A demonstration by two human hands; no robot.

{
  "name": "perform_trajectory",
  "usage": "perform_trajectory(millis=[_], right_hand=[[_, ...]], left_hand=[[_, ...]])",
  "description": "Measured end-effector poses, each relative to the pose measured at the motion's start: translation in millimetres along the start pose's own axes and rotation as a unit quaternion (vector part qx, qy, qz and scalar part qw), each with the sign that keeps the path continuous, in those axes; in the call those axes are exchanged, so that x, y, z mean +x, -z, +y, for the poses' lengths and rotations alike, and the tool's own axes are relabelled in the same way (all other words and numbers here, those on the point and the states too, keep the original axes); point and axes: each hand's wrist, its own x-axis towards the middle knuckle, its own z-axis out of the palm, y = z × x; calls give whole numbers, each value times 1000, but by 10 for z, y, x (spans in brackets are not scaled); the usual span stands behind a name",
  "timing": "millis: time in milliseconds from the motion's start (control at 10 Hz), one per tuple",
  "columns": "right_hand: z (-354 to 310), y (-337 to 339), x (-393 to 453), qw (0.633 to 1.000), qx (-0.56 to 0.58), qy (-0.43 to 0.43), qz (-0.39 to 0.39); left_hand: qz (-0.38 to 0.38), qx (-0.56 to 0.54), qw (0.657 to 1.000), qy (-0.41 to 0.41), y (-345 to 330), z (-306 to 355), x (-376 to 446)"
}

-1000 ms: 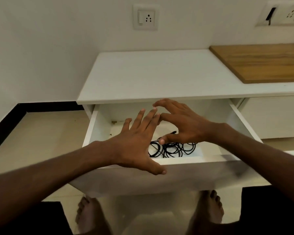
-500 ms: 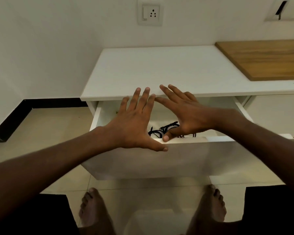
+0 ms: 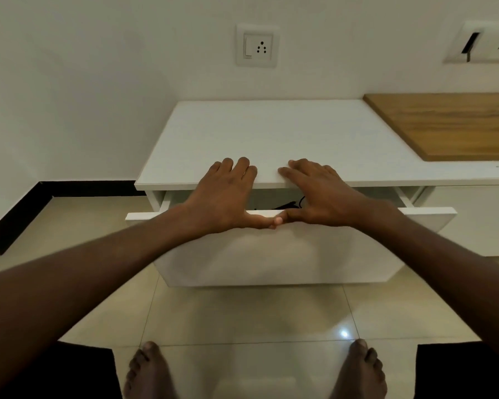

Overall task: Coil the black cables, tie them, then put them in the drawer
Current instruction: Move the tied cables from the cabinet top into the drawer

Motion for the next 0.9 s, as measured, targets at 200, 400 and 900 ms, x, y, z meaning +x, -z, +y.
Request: perform_trajectory(millis=[200,400,900], right_hand=[[74,-47,68,998,-4,10,70],[6,-254,194,976,-36,-21,215],[-145,13,251,983,-47,-57,168]], left_hand=[[51,27,998,-6,-133,-48,135],[117,75,990,28,-329,35,198],[118,-23,990,76,-179,1,249]])
